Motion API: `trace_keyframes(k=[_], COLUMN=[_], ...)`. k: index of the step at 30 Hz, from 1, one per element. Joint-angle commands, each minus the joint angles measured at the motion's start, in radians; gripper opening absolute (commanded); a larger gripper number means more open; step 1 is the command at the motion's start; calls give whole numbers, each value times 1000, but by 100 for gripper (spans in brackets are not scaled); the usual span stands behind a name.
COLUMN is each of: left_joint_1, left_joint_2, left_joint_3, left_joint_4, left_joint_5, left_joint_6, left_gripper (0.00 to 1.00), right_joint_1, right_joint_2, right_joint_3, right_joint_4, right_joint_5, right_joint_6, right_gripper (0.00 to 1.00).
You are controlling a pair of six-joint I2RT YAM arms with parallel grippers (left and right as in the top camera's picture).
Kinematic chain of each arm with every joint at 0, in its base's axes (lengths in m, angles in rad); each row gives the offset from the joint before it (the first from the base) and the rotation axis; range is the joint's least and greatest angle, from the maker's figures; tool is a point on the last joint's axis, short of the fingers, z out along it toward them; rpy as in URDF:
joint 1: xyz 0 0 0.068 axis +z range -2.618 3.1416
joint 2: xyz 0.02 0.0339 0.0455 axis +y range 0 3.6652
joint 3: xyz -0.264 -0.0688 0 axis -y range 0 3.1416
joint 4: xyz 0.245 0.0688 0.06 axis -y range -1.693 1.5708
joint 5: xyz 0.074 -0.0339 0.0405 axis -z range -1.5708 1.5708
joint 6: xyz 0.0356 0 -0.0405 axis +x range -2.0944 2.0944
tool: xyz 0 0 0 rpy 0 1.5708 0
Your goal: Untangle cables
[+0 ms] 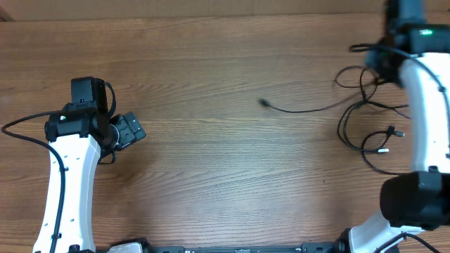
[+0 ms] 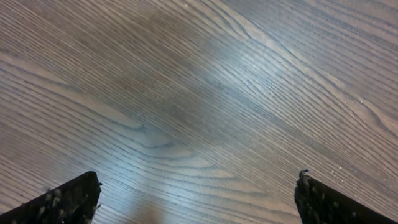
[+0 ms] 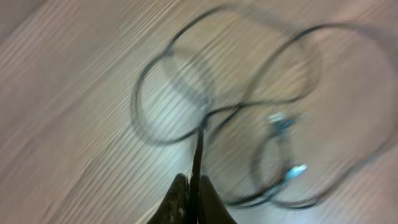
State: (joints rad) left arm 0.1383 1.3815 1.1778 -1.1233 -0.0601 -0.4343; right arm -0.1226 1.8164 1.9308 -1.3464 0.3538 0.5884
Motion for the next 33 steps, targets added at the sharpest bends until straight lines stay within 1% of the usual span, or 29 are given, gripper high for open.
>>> trace_keyframes(k=[1,6,7,9,11,12,13,14,15,16,17,18,20,21,23,26,27,29,30,31,33], left_joint_1=[5,5,5,5,5,5,5,5,5,5,5,5,3,-2,-19,-67,-95,-148,-168,-203,-234], left_joint_2=[0,0,0,0,0,0,0,0,0,0,0,0,0,0,0,0,0,0,0,0,0], left_joint_3=[15,15,15,15,15,15,15,15,15,15,15,15,15,15,15,15,15,15,15,15,15], left_joint_4=[5,5,5,6,10,13,17,25,37,44,58,71,115,138,181,237,256,267,263,238,182], left_joint_5=[6,6,6,7,10,12,19,37,62,76,101,125,199,228,266,274,267,225,196,134,71], left_joint_6=[16,16,16,16,16,16,17,24,40,50,69,89,158,194,255,329,363,398,398,394,369], left_gripper=[100,100,100,100,100,100,99,100,100,100,100,99,100,99,100,100,100,100,99,99,100], right_joint_1=[-125,-282,-332,-365,-391,-397,-398,-397,-391,-387,-376,-363,-318,-296,-238,-135,-87,-3,27,78,135], right_joint_2=[-29,-27,-27,-27,-27,-27,-27,-27,-27,-27,-27,-27,-27,-27,-27,-27,-27,-27,-27,-27,-27], right_joint_3=[43,39,39,39,39,39,39,39,39,39,39,39,39,39,39,39,39,39,39,39,39], right_joint_4=[-19,-28,-29,-29,-28,-24,-15,-2,8,10,9,5,-11,-17,-34,-49,-48,-47,-48,-51,-56], right_joint_5=[88,87,86,57,-47,-112,-189,-282,-379,-413,-512,-580,-713,-740,-756,-739,-708,-640,-620,-590,-527], right_joint_6=[-45,-40,-40,-40,-54,-88,-138,-212,-299,-327,-407,-464,-574,-605,-655,-703,-702,-694,-690,-689,-656], right_gripper=[4,4,4,5,13,16,25,36,63,70,80,84,86,88,89,96,99,100,100,100,100])
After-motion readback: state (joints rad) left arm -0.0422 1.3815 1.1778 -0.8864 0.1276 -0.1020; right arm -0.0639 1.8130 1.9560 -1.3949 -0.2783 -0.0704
